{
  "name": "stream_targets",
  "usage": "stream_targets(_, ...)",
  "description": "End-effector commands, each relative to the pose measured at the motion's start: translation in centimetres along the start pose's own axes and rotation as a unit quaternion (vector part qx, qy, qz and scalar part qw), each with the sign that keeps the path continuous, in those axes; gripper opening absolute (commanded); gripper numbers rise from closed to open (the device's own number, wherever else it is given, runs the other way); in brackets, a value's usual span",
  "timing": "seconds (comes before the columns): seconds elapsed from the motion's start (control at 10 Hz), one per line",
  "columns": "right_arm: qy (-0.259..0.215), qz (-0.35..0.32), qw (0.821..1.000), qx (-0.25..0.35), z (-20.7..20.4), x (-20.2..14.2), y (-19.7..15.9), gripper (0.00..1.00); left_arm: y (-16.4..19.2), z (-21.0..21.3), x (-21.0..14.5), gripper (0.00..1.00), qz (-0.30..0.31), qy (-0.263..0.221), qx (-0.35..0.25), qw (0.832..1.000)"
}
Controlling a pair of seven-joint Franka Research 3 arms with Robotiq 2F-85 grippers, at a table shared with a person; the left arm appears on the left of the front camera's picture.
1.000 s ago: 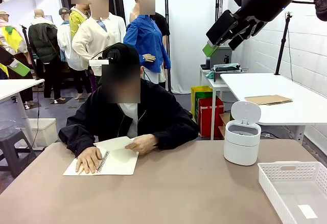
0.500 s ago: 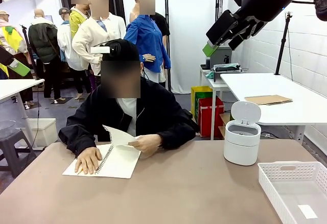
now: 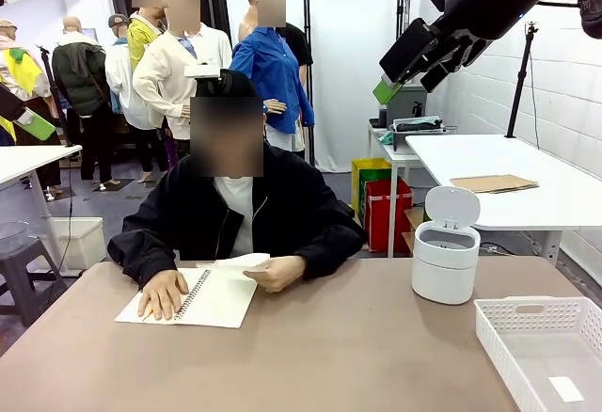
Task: Sort the paper based on its condition.
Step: If a person hands you a paper, place it in the Organizing basket , and if it's crumpled, put it in the Trash can.
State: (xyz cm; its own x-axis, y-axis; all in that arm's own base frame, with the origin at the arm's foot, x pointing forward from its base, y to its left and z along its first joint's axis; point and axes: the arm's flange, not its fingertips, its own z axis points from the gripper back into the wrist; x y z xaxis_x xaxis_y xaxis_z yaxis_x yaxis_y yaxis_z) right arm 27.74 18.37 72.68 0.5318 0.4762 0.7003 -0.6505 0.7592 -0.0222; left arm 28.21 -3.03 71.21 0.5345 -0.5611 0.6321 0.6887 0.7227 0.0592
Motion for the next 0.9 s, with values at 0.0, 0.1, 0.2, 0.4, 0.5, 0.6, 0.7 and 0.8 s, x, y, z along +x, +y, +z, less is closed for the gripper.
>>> stream_targets(0.0,0.0,0.003,1.0,0.0,0.01,0.0,0.01,1.0,0.16,0.02,-0.08,1.0,0.002,0.002,0.004,1.0)
stream_targets(0.1,0.0,0.003,1.0,0.0,0.01,0.0,0.01,1.0,0.16,0.02,-0.08,1.0,0.002,0.002,0.004,1.0)
stream_targets(0.2,0.0,0.003,1.0,0.0,0.01,0.0,0.01,1.0,0.16,0.02,-0.08,1.0,0.002,0.002,0.004,1.0)
stream_targets(0.4,0.0,0.003,1.0,0.0,0.01,0.0,0.01,1.0,0.16,0.02,-0.08,1.0,0.002,0.002,0.004,1.0)
stream_targets(0.5,0.0,0.003,1.0,0.0,0.01,0.0,0.01,1.0,0.16,0.02,-0.08,1.0,0.002,0.002,0.004,1.0)
stream_targets(0.6,0.0,0.003,1.0,0.0,0.01,0.0,0.01,1.0,0.16,0.02,-0.08,1.0,0.002,0.002,0.004,1.0)
stream_targets(0.7,0.0,0.003,1.0,0.0,0.01,0.0,0.01,1.0,0.16,0.02,-0.08,1.0,0.002,0.002,0.004,1.0)
stream_targets(0.8,0.0,0.003,1.0,0.0,0.01,0.0,0.01,1.0,0.16,0.02,-0.08,1.0,0.002,0.002,0.004,1.0)
